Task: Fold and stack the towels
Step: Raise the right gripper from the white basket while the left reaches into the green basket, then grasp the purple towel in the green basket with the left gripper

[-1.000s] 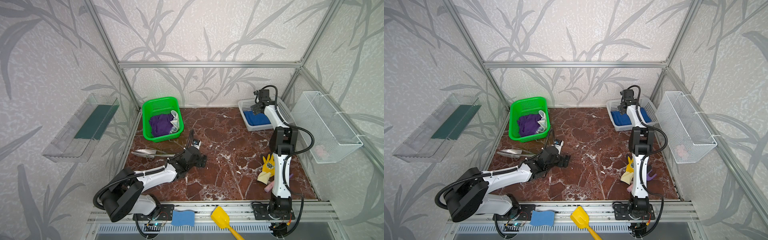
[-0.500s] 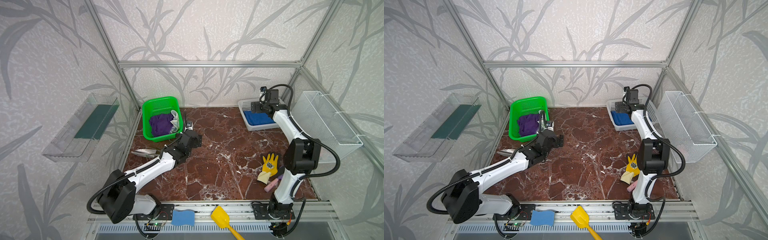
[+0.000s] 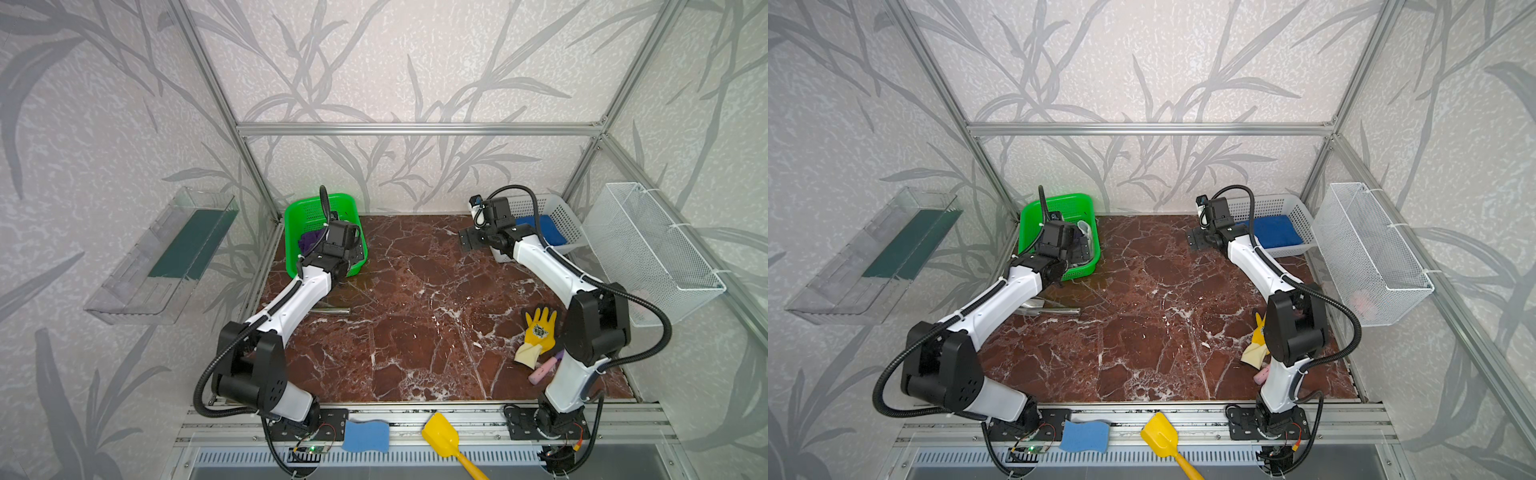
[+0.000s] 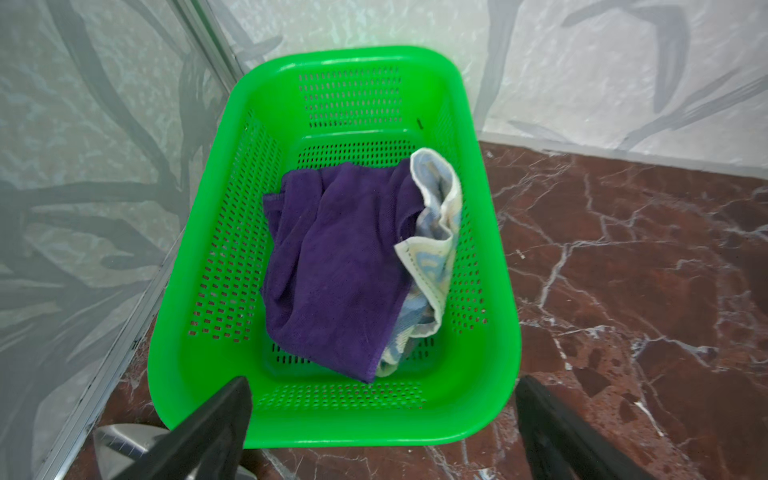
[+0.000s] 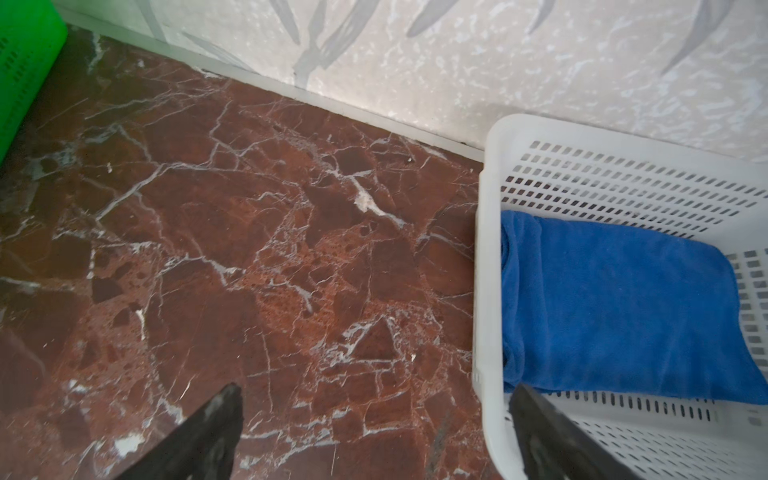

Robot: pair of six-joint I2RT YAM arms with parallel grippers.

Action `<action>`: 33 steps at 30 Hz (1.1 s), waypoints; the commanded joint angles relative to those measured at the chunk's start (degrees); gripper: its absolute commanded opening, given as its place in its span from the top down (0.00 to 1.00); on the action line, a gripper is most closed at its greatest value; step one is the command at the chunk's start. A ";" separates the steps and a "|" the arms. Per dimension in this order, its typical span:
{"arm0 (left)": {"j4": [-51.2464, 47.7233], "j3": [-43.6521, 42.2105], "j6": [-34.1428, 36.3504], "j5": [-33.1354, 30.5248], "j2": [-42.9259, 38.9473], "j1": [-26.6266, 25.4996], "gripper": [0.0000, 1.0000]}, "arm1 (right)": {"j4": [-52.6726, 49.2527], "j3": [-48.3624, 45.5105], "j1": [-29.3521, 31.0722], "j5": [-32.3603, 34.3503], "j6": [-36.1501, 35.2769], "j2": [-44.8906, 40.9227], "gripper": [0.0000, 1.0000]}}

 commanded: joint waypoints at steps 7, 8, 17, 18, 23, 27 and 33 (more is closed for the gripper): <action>-2.19 5.21 0.50 6.16 6.65 6.53 0.01 | -0.36 2.73 -2.96 7.87 5.42 7.20 0.01; -2.40 5.99 0.85 6.43 7.53 6.90 0.01 | -0.33 2.74 -3.59 7.15 6.27 8.00 0.01; -6.64 12.78 3.54 7.02 14.96 8.89 0.02 | -0.30 2.86 -4.71 0.35 7.82 12.78 0.01; -7.17 13.62 3.67 7.02 15.89 9.13 0.02 | -0.13 2.99 -4.71 -1.50 7.78 13.27 0.01; -10.52 17.91 2.96 5.75 20.22 9.60 0.03 | 1.27 4.55 -4.21 -8.54 9.61 14.74 0.01; -10.48 19.75 4.02 6.30 22.17 9.60 0.04 | 2.13 6.38 -3.09 -9.84 10.58 15.46 0.01; -11.88 22.21 4.32 7.06 24.24 9.74 0.07 | 1.39 9.69 -1.82 -9.85 10.64 16.94 0.01</action>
